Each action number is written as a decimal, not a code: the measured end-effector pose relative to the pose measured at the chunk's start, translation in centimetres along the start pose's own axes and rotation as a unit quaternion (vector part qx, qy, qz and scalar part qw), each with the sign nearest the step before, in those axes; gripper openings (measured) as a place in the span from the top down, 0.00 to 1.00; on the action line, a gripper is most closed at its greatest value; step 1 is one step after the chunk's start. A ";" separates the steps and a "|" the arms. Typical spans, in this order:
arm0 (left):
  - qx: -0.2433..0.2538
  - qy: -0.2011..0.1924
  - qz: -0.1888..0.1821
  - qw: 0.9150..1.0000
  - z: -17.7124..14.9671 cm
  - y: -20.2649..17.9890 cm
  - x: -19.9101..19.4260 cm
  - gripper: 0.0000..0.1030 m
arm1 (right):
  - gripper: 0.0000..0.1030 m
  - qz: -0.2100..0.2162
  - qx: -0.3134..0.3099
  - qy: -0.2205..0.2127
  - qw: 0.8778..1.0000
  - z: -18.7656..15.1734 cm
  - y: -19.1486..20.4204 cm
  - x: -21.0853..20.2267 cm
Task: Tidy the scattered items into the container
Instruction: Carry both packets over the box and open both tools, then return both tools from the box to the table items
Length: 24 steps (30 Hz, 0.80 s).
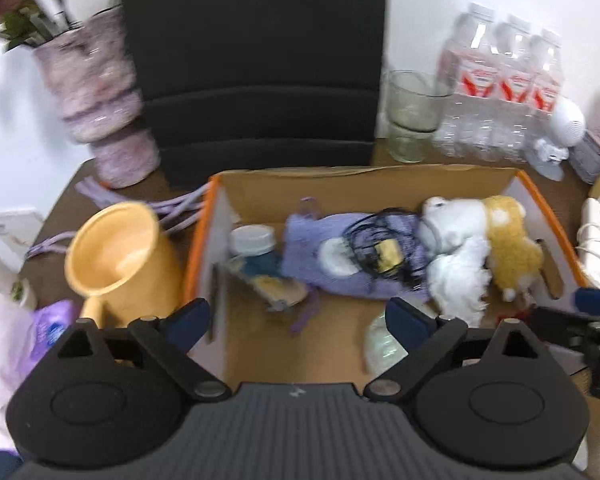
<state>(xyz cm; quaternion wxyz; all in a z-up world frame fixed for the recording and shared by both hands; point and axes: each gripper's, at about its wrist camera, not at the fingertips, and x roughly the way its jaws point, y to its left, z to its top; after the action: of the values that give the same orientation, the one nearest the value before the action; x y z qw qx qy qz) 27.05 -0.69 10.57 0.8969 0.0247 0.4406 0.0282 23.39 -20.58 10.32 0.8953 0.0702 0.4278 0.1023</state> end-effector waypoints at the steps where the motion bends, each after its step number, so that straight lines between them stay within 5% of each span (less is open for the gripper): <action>1: -0.006 -0.011 0.005 1.000 -0.5 0.5 -0.5 0.06 | 0.42 0.000 -0.010 -0.008 1.000 -0.2 0.4 -0.5; 6: -0.019 -0.109 0.001 0.994 -3.9 2.0 -4.3 0.06 | 0.40 -0.022 -0.061 -0.064 0.996 -1.8 1.6 -3.5; 14: -0.057 -0.276 -0.036 0.959 -12.2 2.0 -12.1 0.06 | 0.36 0.015 -0.089 -0.192 0.977 -7.8 1.9 -8.9; 19: -0.053 -0.308 -0.058 0.948 -15.3 1.5 -14.2 0.05 | 0.29 0.024 -0.104 -0.222 0.969 -11.8 2.4 -10.9; 24: -0.042 -0.297 -0.074 0.951 -18.0 1.6 -15.2 0.03 | 0.29 0.027 -0.104 -0.211 0.972 -14.0 2.5 -11.3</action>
<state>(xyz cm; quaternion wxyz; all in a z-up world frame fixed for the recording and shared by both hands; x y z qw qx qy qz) 3.49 0.14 11.75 0.9871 -0.0383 0.1531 -0.0280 5.24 -20.36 10.59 0.9646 0.0088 0.2144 0.1535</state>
